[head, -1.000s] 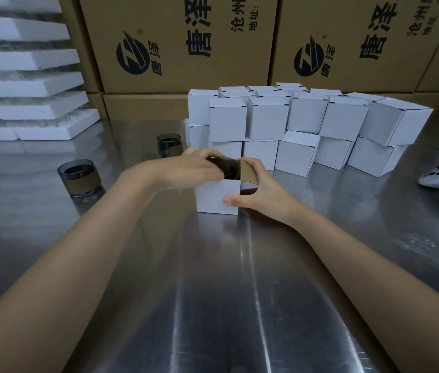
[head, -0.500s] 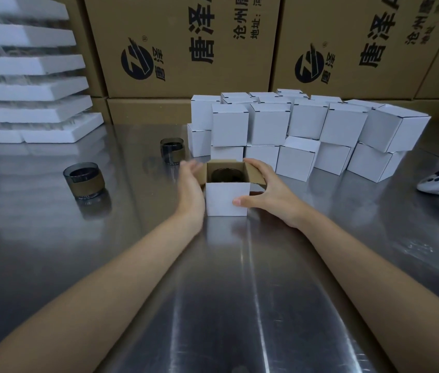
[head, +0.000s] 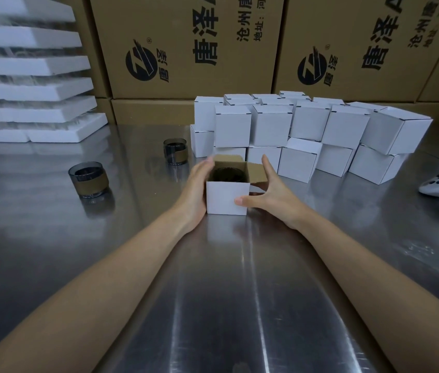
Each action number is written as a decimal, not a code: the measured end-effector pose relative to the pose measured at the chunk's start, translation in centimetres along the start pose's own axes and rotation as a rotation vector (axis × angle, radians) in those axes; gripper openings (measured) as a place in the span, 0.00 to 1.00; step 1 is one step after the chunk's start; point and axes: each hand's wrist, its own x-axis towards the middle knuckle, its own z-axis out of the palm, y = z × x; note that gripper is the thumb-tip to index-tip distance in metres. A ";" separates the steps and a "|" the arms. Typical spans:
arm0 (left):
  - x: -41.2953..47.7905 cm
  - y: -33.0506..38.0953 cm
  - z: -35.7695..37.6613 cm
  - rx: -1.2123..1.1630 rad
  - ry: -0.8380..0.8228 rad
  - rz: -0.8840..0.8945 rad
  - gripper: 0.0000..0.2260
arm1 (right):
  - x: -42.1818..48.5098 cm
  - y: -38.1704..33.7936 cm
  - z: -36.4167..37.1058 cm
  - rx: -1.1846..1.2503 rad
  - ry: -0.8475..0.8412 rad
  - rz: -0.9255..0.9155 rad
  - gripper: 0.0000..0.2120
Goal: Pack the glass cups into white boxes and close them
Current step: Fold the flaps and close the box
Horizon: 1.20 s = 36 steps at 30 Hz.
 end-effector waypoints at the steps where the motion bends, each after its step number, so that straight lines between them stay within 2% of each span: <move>1: 0.0 0.0 0.1 0.055 0.031 0.023 0.18 | 0.0 0.0 0.1 0.001 0.000 -0.008 0.60; 4: 0.3 0.2 0.1 0.167 0.068 0.060 0.23 | -0.1 -0.2 0.2 -0.018 -0.002 -0.027 0.57; 6: 0.3 0.4 0.2 0.198 0.073 0.048 0.24 | -0.2 -0.1 0.3 -0.022 -0.007 -0.062 0.51; 10: 0.0 0.5 0.3 0.216 0.044 0.053 0.16 | -0.5 -0.2 0.9 -0.091 -0.002 -0.144 0.38; 12: 0.0 0.3 0.3 0.190 0.062 0.068 0.15 | -0.8 -0.4 1.3 -0.136 -0.025 -0.192 0.38; 15: -0.1 0.1 0.6 0.163 0.086 0.080 0.21 | -1.1 -0.5 1.6 -0.210 -0.049 -0.272 0.41; 18: -0.4 -0.3 0.8 0.164 0.142 0.118 0.18 | -1.2 -0.5 1.4 -0.217 -0.019 -0.309 0.30; 24: -0.9 -0.6 1.7 0.159 0.193 0.146 0.27 | -1.6 -1.5 1.1 -0.125 -0.043 -0.220 0.11; 27: -1.6 -1.2 2.4 0.171 0.235 0.275 0.26 | -1.6 -1.8 1.2 -0.070 -0.020 -0.203 0.16; 29: -2.1 -1.8 2.9 0.209 0.251 0.352 0.26 | -1.5 -1.8 1.4 -0.018 0.001 -0.192 0.13; 33: -2.1 -2.2 3.2 0.174 0.231 0.378 0.32 | -1.2 -1.4 1.6 0.015 0.038 -0.194 0.09; 35: -1.8 -2.0 2.8 0.145 0.189 0.384 0.30 | -1.0 -1.1 1.6 0.051 0.077 -0.169 0.07; 36: -1.5 -1.7 2.5 0.162 0.163 0.391 0.27 | -0.9 -1.0 1.6 0.067 0.100 -0.149 0.10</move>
